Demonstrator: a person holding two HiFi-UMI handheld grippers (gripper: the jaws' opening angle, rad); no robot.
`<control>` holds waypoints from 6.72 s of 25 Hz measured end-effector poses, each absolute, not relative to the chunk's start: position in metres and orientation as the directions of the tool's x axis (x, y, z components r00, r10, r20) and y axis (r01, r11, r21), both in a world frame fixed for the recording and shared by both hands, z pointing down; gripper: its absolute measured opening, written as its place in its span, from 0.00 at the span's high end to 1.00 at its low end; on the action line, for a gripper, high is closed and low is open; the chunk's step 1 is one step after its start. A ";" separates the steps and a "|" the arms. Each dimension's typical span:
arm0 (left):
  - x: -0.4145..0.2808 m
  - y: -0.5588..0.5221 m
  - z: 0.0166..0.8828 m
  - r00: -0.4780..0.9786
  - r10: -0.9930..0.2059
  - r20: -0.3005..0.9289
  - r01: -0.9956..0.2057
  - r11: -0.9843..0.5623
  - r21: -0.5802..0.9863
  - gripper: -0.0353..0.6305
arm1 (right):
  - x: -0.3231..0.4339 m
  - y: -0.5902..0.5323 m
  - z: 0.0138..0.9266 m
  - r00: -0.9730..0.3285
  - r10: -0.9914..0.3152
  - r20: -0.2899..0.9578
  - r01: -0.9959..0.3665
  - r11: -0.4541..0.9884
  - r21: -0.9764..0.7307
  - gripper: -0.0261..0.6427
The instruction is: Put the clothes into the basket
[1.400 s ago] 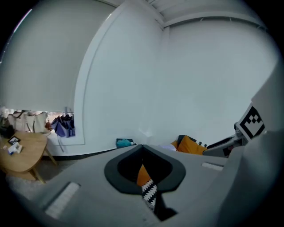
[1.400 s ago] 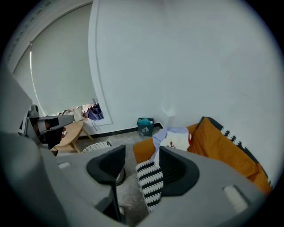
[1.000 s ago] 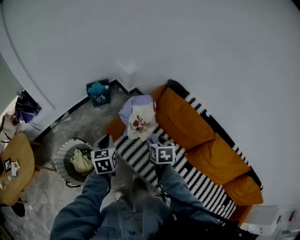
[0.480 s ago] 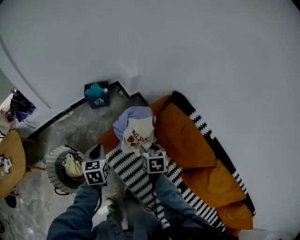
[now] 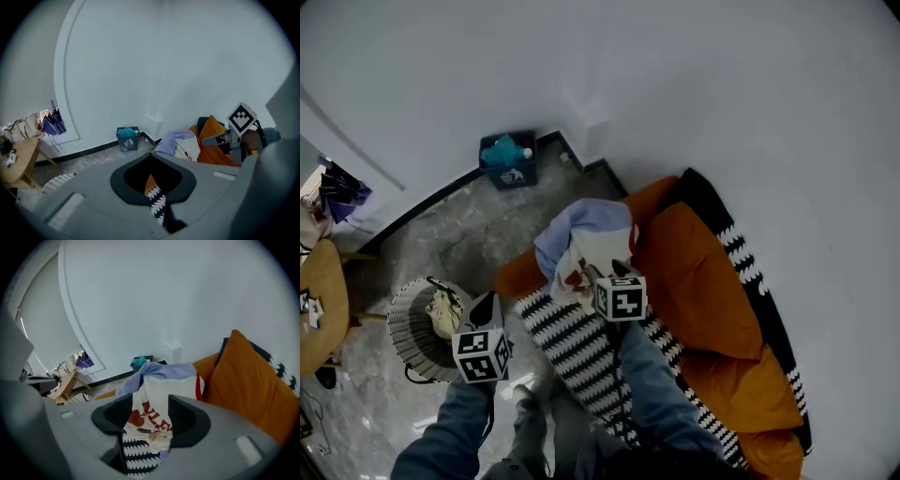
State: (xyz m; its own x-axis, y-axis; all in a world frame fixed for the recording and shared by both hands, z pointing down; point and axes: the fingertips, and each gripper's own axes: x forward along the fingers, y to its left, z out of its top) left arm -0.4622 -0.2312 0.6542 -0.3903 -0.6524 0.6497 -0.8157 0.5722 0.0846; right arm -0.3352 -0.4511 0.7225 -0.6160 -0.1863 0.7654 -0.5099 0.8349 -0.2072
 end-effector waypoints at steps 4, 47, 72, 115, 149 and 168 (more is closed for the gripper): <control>-0.472 -0.236 0.677 -0.411 -0.629 0.659 -0.793 0.603 0.082 0.93 | -0.357 -0.469 0.754 -0.609 -0.155 0.778 -0.477 0.856 -0.202 0.60; -0.508 -0.152 0.641 -0.507 -0.595 0.624 -0.696 0.709 0.111 0.93 | -0.372 -0.428 0.712 -0.559 -0.238 0.794 -0.497 0.863 -0.092 0.89; -0.491 -0.011 0.426 -0.575 -0.733 0.364 -0.724 0.663 0.192 0.93 | -0.376 -0.240 0.391 -0.789 -0.321 0.524 -0.420 0.904 -0.077 0.89; -0.549 0.403 0.355 -0.958 -0.154 0.240 -0.115 0.979 0.169 0.93 | -0.602 0.138 0.208 -0.908 0.298 0.295 0.318 0.948 0.020 0.89; -0.543 0.332 0.534 -0.845 -0.218 0.489 -0.175 0.976 0.133 0.93 | -0.585 0.140 0.588 -0.580 0.339 0.741 0.363 0.922 -0.138 0.89; -0.556 0.319 0.642 -0.763 -0.209 0.612 -0.107 0.974 0.200 0.93 | -0.592 0.110 0.702 -0.462 0.267 0.846 0.260 0.953 -0.159 0.70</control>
